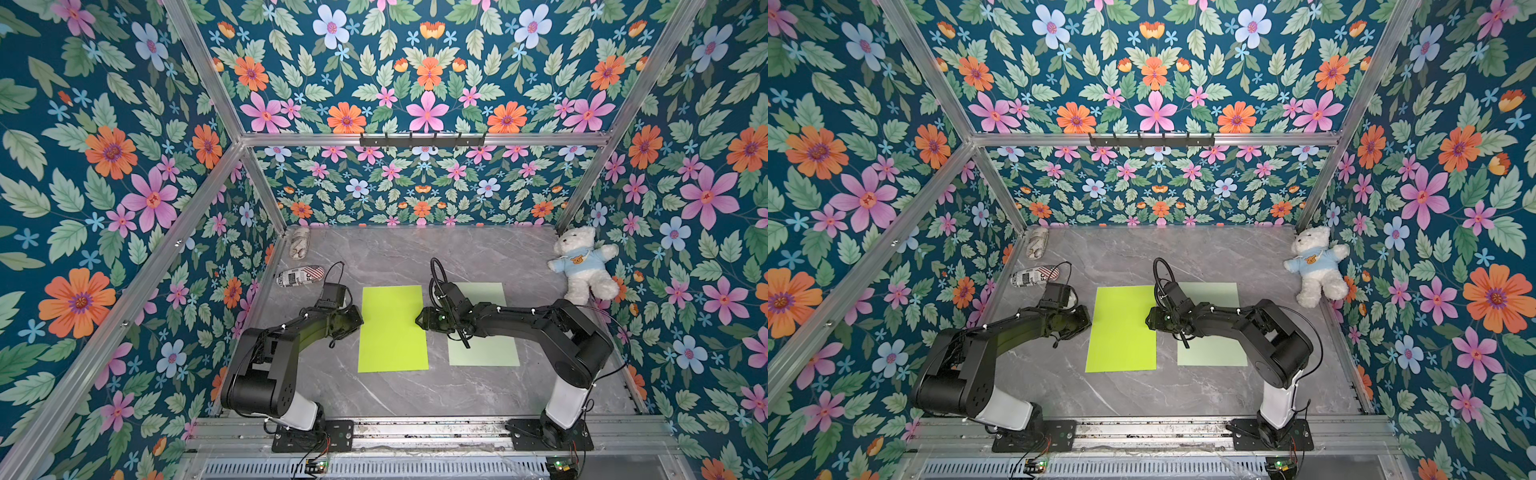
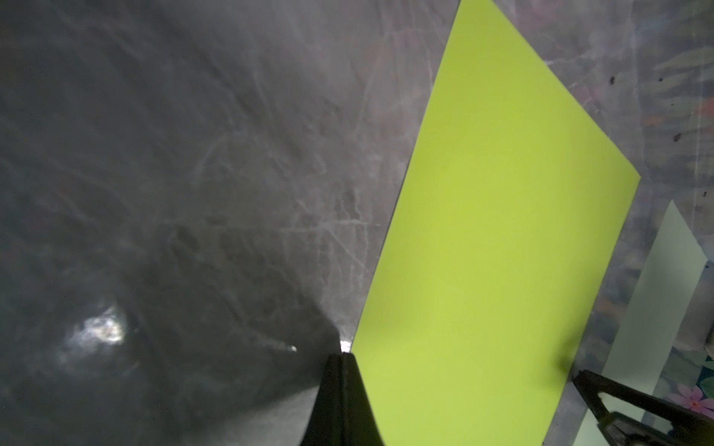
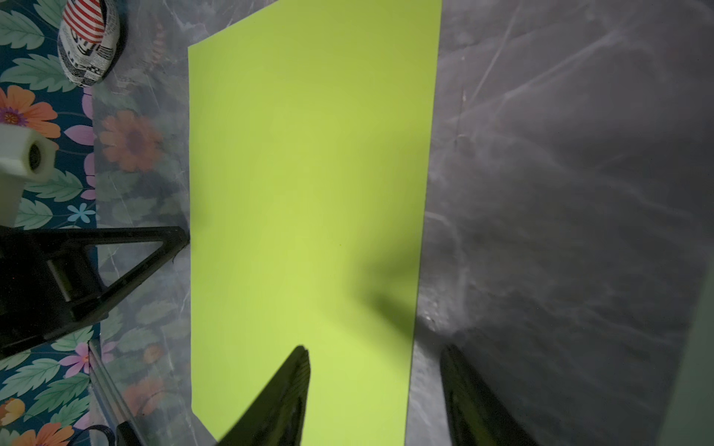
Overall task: Fold the rectangular paper in half along the long edge
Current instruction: Pick up the paper from the center of the board.
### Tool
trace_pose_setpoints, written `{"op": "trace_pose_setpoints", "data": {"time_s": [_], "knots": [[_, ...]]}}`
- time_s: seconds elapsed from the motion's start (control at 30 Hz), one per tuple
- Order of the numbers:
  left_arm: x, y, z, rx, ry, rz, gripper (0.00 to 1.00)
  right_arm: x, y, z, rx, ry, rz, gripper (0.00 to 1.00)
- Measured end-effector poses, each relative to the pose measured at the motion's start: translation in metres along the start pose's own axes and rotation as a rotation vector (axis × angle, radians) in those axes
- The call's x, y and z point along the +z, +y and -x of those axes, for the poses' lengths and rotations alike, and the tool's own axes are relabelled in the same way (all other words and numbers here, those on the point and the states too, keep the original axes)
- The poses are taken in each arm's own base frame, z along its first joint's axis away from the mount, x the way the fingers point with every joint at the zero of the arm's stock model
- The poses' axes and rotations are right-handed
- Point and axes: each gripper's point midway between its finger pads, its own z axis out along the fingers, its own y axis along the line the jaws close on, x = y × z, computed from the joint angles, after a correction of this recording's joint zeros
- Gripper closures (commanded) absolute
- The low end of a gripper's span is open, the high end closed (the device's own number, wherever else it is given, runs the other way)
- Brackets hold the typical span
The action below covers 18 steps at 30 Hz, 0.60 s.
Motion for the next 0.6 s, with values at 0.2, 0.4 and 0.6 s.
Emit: {"op": "trace_pose_setpoints", "data": {"time_s": [0.2, 0.4, 0.6], "knots": [[0.003, -0.002, 0.003, 0.008, -0.012, -0.01, 1.0, 0.005, 0.006, 0.003, -0.003, 0.002, 0.037, 0.41], [0.005, -0.004, 0.005, 0.014, -0.022, -0.018, 1.0, 0.009, 0.01, 0.004, -0.012, 0.014, 0.053, 0.4], [0.007, -0.006, 0.005, 0.019, -0.025, -0.023, 1.0, 0.009, 0.011, 0.002, -0.019, 0.021, 0.064, 0.37]]}}
